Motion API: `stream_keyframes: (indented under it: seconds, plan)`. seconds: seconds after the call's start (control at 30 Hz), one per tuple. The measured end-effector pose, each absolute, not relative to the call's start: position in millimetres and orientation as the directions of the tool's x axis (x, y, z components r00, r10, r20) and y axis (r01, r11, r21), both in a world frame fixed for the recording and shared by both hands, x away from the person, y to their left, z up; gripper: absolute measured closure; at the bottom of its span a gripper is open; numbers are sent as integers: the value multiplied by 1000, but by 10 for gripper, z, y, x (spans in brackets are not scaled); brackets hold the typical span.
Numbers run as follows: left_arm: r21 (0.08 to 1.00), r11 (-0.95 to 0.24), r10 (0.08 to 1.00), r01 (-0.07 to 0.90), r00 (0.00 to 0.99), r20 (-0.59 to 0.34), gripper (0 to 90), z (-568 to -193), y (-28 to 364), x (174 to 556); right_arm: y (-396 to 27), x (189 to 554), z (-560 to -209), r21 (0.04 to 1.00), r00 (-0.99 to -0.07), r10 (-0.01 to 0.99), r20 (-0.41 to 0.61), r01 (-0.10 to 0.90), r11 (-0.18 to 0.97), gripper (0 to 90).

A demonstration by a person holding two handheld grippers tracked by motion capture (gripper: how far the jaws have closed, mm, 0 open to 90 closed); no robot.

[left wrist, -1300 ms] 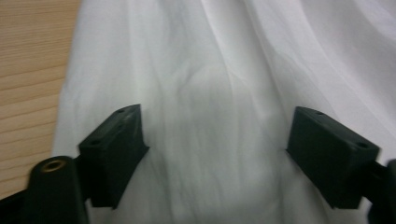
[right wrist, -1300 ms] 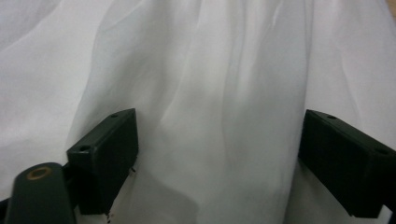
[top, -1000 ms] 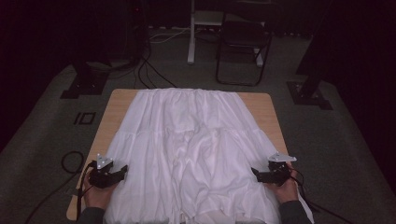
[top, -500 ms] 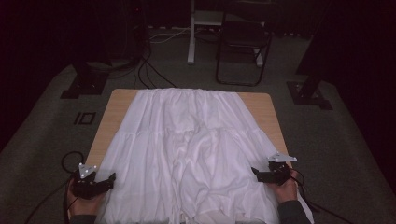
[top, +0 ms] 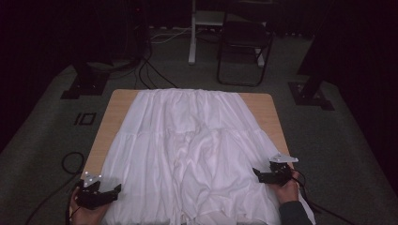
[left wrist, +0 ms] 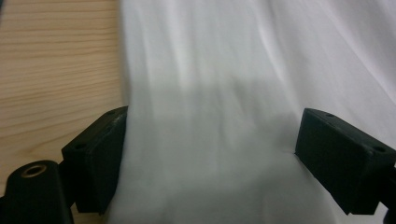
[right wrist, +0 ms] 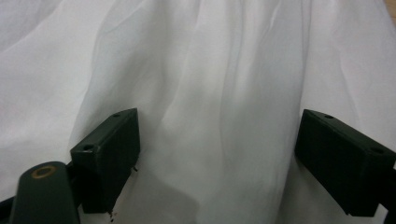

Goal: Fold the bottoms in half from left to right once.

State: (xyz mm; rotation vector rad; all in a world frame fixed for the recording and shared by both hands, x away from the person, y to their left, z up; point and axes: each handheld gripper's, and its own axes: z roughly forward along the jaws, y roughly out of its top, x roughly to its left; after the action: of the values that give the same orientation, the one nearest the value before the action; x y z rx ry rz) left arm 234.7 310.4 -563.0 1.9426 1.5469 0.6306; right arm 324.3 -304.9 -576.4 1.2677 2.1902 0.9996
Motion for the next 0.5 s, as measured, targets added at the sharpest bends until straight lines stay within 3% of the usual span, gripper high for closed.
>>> stream_keyframes:
  seconds: [0.07,0.13,0.17,0.2,0.3,0.33,0.5]
  plan:
    - [685,-187,971,704,236,22,149,-5625,3031,2361,-3048,3242,-5763,756,-497,868,0,568,326,137]
    - [689,-197,968,698,251,22,324,-5602,2994,2361,-3047,3240,-5763,756,-497,868,0,568,325,142]
    - [694,-204,965,691,263,22,460,-5587,2984,2355,-3044,3231,-5761,760,-496,869,-1,565,323,185]
    - [696,-201,964,689,265,17,460,-5581,2981,2352,-3044,3231,-5761,760,-496,869,-1,565,323,185]
    - [703,-191,960,685,280,-12,761,-5572,3033,2361,-3039,3207,-5757,768,-492,871,1,558,314,250]
    - [704,-186,958,686,287,-27,813,-5575,3060,2364,-3037,3203,-5757,769,-491,871,2,558,313,253]
    - [709,-169,957,685,287,-50,853,-5579,3134,2375,-3070,3193,-5734,769,-475,879,31,573,283,255]
